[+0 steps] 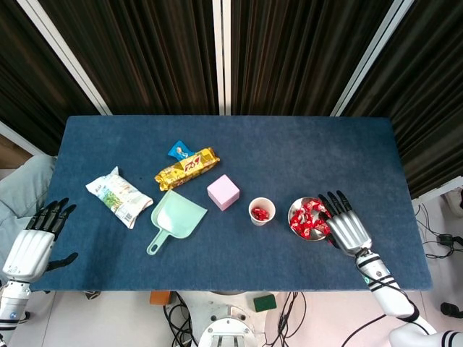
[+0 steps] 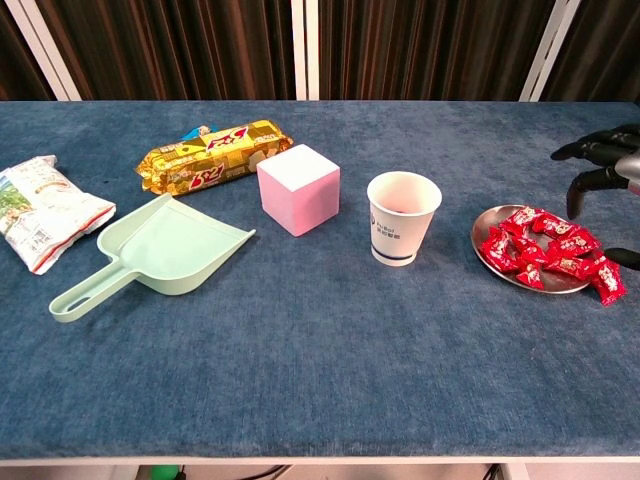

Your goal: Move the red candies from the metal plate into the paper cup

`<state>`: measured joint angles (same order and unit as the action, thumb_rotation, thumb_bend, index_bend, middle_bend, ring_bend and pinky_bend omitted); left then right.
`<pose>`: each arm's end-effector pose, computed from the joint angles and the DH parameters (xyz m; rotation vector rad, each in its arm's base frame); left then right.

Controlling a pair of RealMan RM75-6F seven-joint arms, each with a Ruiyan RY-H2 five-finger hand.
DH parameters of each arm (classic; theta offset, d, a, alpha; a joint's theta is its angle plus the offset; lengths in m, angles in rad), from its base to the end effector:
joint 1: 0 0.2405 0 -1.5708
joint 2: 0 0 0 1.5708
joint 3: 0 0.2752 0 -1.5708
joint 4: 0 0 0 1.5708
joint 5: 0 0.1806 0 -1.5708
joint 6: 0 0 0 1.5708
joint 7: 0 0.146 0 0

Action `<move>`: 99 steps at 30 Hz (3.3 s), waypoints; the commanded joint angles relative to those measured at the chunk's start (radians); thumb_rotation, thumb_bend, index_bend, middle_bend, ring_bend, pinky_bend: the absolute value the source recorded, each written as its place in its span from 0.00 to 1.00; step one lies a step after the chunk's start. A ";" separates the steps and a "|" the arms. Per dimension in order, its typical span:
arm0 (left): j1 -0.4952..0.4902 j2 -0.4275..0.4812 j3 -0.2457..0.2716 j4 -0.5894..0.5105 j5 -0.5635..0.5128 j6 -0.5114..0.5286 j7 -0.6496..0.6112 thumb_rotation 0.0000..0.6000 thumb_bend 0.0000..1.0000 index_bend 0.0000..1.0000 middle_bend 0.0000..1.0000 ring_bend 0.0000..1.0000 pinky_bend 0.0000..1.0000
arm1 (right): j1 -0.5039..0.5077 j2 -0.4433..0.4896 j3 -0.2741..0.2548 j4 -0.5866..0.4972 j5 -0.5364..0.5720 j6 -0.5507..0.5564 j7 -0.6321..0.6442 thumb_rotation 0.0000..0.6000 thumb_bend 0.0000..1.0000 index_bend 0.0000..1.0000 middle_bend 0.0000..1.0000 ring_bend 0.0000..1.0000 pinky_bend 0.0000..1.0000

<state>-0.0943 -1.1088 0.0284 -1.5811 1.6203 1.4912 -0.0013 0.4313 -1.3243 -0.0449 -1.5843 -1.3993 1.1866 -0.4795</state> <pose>-0.3110 0.1699 0.1835 -1.5441 -0.8714 -0.8956 -0.2622 -0.2557 0.0784 1.8910 -0.6659 0.6504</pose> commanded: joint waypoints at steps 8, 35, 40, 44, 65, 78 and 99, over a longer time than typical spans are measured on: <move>0.001 0.002 -0.002 0.004 -0.004 0.002 -0.008 1.00 0.10 0.09 0.03 0.00 0.15 | -0.009 -0.026 0.009 0.059 0.056 -0.059 -0.011 1.00 0.36 0.45 0.04 0.00 0.00; -0.004 0.002 -0.001 0.002 -0.008 -0.007 -0.006 1.00 0.10 0.09 0.03 0.00 0.15 | -0.007 -0.061 0.037 0.103 0.047 -0.075 -0.006 1.00 0.47 0.71 0.08 0.00 0.00; -0.003 0.002 0.000 0.002 -0.006 -0.005 -0.005 1.00 0.10 0.09 0.03 0.00 0.15 | -0.013 -0.036 0.039 0.062 0.002 -0.039 0.022 1.00 0.48 0.73 0.08 0.00 0.00; -0.002 0.002 0.000 0.001 -0.006 -0.002 -0.002 1.00 0.10 0.09 0.03 0.00 0.15 | -0.006 -0.004 0.056 -0.002 -0.056 0.005 0.036 1.00 0.48 0.74 0.09 0.00 0.00; -0.002 0.004 -0.005 0.003 -0.019 -0.007 -0.006 1.00 0.10 0.09 0.03 0.00 0.15 | 0.184 -0.178 0.226 -0.025 -0.026 -0.066 -0.121 1.00 0.48 0.76 0.11 0.00 0.00; -0.003 0.004 -0.003 0.002 -0.016 -0.009 -0.003 1.00 0.10 0.09 0.03 0.00 0.15 | 0.220 -0.213 0.214 -0.003 -0.013 -0.093 -0.103 1.00 0.41 0.32 0.07 0.00 0.00; -0.003 -0.002 0.003 -0.008 -0.006 -0.010 0.024 1.00 0.10 0.09 0.03 0.00 0.15 | -0.086 -0.022 0.007 0.135 -0.015 0.094 0.159 1.00 0.31 0.32 0.04 0.00 0.00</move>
<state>-0.0976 -1.1104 0.0315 -1.5885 1.6147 1.4812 0.0220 0.3754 -1.3436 -0.0163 -1.4911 -1.4276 1.2794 -0.3570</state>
